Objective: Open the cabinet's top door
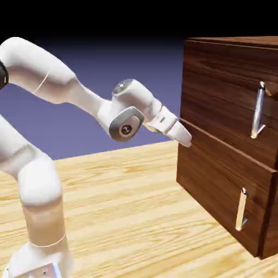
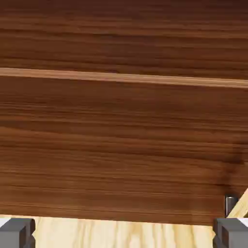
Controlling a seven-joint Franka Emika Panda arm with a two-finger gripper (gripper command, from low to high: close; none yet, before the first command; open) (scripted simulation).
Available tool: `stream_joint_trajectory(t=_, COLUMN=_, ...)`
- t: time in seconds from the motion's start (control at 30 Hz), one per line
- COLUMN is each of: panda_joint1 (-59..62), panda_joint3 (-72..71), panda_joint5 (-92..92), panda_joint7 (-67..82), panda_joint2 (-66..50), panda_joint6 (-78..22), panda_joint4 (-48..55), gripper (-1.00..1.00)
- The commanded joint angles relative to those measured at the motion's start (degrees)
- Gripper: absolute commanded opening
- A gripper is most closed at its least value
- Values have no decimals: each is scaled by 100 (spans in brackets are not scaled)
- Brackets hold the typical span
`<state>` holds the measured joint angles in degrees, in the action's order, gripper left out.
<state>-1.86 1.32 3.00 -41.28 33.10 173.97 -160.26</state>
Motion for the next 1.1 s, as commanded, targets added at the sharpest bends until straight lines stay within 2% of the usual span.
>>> stream_joint_trajectory(t=0.0, panda_joint1=-98, panda_joint3=109, panda_joint5=250, panda_joint7=97, panda_joint2=37, panda_joint6=-3, panda_joint4=62, gripper=100)
stream_joint_trajectory(t=1.07, panda_joint1=-3220, panda_joint3=3605, panda_joint5=8223, panda_joint7=3212, panda_joint2=1214, panda_joint6=-106, panda_joint4=2036, gripper=100)
